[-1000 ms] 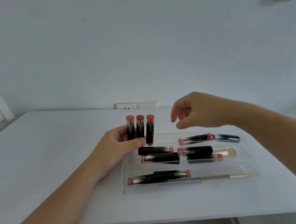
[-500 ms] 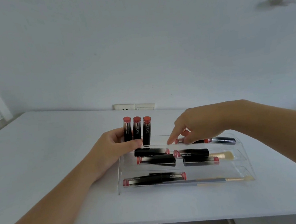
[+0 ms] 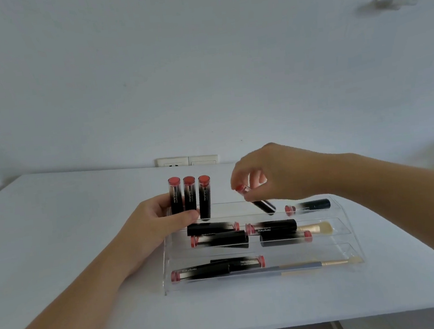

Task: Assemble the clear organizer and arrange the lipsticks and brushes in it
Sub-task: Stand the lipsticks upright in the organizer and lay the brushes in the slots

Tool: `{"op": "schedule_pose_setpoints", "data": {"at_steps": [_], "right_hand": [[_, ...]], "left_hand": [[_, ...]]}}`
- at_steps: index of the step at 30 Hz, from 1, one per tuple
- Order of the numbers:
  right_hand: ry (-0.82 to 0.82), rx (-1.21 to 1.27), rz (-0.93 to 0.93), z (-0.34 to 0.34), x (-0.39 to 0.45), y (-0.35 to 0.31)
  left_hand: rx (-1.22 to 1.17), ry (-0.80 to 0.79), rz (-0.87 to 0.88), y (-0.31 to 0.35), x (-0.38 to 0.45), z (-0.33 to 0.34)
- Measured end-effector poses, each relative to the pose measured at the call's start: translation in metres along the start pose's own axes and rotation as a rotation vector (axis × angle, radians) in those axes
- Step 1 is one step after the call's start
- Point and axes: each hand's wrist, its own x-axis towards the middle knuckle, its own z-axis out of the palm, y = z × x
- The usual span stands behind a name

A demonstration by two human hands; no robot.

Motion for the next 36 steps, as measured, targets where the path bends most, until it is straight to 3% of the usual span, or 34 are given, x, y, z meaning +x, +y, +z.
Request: {"op": "schedule_pose_setpoints", "data": {"at_steps": [4, 11, 23, 36], "right_hand": [[0.209, 0.2, 0.041, 0.015, -0.001, -0.007], [0.404, 0.425, 0.066, 0.033, 0.001, -0.019], [0.332, 0.334, 0.082, 0.046, 0.005, -0.021], [0.373, 0.393, 0.063, 0.057, 0.004, -0.021]], "left_hand": [[0.002, 0.01, 0.005, 0.001, 0.0, 0.001], [-0.004, 0.003, 0.012, 0.004, -0.001, 0.003], [-0.009, 0.018, 0.0, 0.004, -0.001, 0.003], [-0.006, 0.015, -0.005, 0.007, -0.002, 0.003]]}}
